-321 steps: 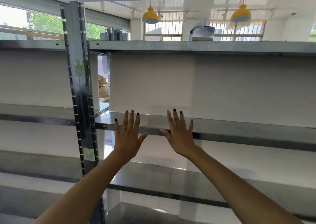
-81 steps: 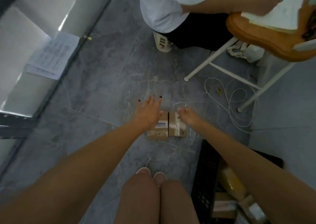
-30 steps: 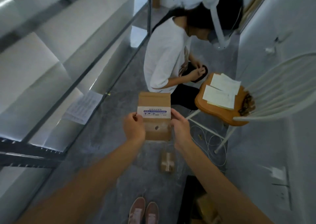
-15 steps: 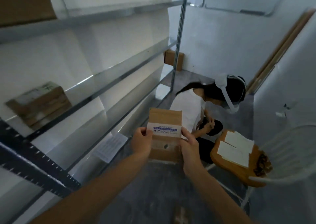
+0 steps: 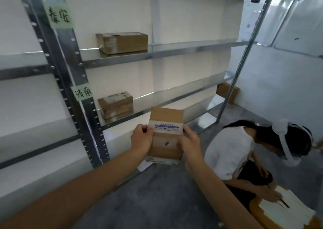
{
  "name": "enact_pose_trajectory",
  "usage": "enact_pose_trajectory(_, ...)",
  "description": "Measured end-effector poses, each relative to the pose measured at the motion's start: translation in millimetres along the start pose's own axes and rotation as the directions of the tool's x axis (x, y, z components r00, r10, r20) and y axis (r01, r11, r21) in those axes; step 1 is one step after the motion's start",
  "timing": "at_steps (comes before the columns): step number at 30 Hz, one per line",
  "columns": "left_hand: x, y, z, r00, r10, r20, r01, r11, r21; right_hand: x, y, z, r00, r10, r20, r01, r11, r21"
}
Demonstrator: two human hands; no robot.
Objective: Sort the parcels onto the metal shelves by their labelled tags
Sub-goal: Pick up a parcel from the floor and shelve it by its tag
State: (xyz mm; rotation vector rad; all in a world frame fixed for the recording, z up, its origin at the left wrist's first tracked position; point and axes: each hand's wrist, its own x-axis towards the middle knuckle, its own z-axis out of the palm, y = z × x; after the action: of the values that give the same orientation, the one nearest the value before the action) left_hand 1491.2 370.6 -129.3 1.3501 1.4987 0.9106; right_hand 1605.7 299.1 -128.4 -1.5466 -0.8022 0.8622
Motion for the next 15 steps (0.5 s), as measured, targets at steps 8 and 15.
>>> enact_pose_trajectory(8, -23.5, -21.0, -104.5, 0.99, -0.018, -0.143, 0.014, 0.999, -0.028, -44.9, -30.4, 79.6, 0.989, 0.002, 0.145, -0.013, 0.997, 0.071)
enact_pose_trajectory(15, -61.8, -46.5, -223.3, 0.966, 0.002, -0.26, -0.016, 0.999, -0.051, -123.6, -48.3, 157.0, 0.966, -0.027, 0.258, -0.011, 0.989, 0.147)
